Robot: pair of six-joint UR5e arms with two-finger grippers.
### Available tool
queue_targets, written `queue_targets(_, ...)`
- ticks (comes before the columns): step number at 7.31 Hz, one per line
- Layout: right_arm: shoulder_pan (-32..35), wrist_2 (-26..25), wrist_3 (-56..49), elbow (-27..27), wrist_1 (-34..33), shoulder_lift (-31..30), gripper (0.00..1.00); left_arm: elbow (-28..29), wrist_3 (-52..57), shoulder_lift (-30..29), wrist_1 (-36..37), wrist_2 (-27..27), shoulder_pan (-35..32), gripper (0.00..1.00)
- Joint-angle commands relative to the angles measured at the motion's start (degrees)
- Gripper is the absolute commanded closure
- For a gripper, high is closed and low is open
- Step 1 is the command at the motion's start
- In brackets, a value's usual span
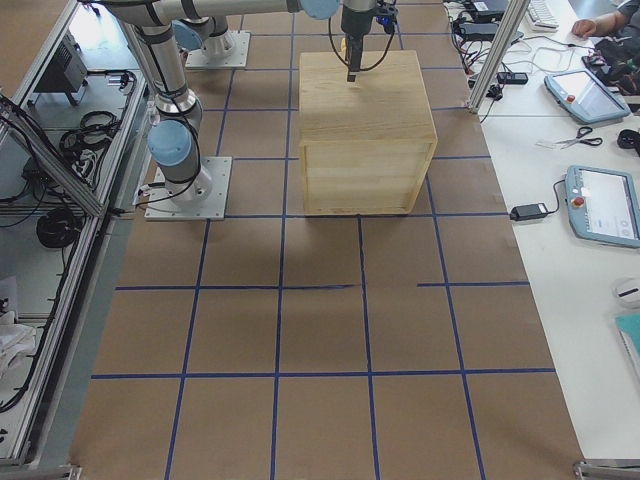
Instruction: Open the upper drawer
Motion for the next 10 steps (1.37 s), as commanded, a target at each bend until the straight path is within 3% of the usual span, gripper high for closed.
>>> queue_targets(1, 0.05, 0.0, -0.04, 0.0, 0.0, 0.0, 0.0, -0.6, 0.0, 0.04, 0.07, 0.43, 0.2, 0.0)
queue_targets(5, 0.05, 0.0, 0.04, 0.0, 0.0, 0.0, 0.0, -0.69, 2.72, 0.4, -0.02, 5.69, 0.82, 0.0)
queue_targets(10, 0.05, 0.0, 0.04, 0.0, 0.0, 0.0, 0.0, -0.78, 2.9, 1.89, -1.07, 5.35, 5.56, 0.0)
